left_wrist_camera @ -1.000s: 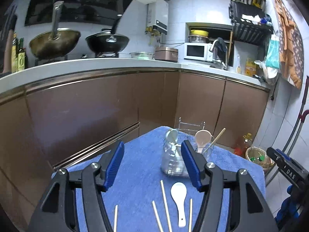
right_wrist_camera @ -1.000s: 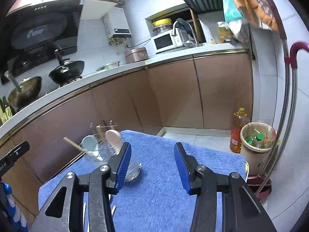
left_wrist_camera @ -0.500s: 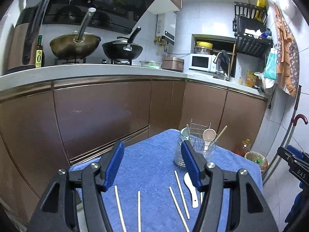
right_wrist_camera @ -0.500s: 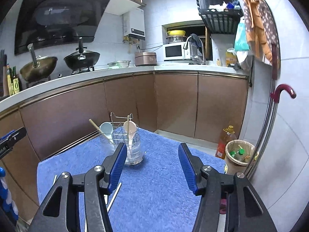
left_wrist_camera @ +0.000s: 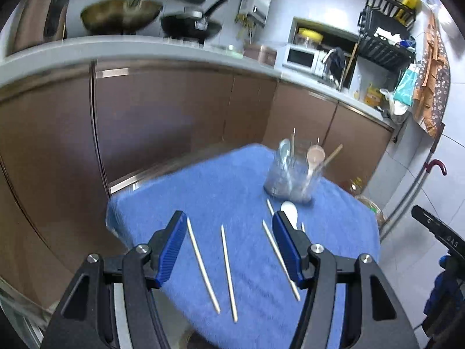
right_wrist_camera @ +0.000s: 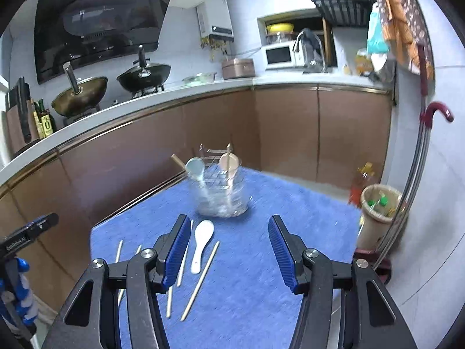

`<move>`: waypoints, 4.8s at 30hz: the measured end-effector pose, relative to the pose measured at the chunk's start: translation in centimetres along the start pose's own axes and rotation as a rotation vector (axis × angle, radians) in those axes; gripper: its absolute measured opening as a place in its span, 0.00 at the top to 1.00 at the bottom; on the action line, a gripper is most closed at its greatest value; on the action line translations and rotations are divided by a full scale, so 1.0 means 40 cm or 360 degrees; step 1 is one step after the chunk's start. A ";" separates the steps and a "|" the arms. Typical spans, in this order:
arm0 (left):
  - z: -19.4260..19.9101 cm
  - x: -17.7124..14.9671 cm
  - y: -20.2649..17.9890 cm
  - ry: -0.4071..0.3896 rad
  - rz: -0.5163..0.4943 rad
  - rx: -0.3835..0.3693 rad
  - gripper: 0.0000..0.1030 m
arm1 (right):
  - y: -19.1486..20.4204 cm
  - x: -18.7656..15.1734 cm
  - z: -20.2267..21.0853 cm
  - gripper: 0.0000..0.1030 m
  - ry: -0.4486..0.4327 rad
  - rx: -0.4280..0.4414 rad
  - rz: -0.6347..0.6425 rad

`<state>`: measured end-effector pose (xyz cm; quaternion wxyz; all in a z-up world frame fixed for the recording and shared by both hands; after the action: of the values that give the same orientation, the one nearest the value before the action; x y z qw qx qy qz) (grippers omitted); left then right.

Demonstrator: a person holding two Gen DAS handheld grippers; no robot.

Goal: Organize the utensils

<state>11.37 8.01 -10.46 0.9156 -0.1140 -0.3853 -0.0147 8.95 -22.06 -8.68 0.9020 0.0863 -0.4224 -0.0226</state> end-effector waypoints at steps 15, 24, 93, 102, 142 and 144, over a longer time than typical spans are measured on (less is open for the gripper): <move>-0.303 -0.103 -0.095 0.0668 0.0110 -0.0351 0.43 | 0.063 -0.107 -0.279 0.62 0.0556 0.0184 0.0028; -0.572 -0.093 -0.167 0.1028 0.0142 -0.0243 0.44 | 0.027 -0.141 -0.531 0.71 0.0922 0.0245 -0.0059; -0.322 0.721 -0.392 -0.0461 0.0111 -0.0302 0.96 | 0.100 0.551 -0.280 0.94 -0.0220 0.0230 0.0244; -0.558 0.676 -0.391 -0.0471 0.0183 -0.0147 0.96 | 0.024 0.502 -0.449 0.94 -0.0144 0.0145 0.0216; -0.473 0.309 -0.303 0.0042 -0.0112 -0.0327 0.71 | -0.061 0.299 -0.150 0.47 -0.0216 0.0205 -0.0020; -0.505 0.284 -0.329 0.0054 -0.0191 -0.0278 0.71 | -0.084 0.280 -0.169 0.47 -0.0181 0.0198 -0.0053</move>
<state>32.03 -8.55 -13.51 0.9061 -0.1698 -0.3730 -0.1050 21.43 -25.72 -5.01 0.8690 0.1477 -0.4719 -0.0162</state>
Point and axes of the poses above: each gripper's, at about its wrist camera, not at the fingertips, and z roughly against the way its jaws point, y to its left, x to its top, the point moved 10 cm from there along -z, roughly the way its jaws point, and after that the axes turned 9 degrees about y, right-handed, at the moved point
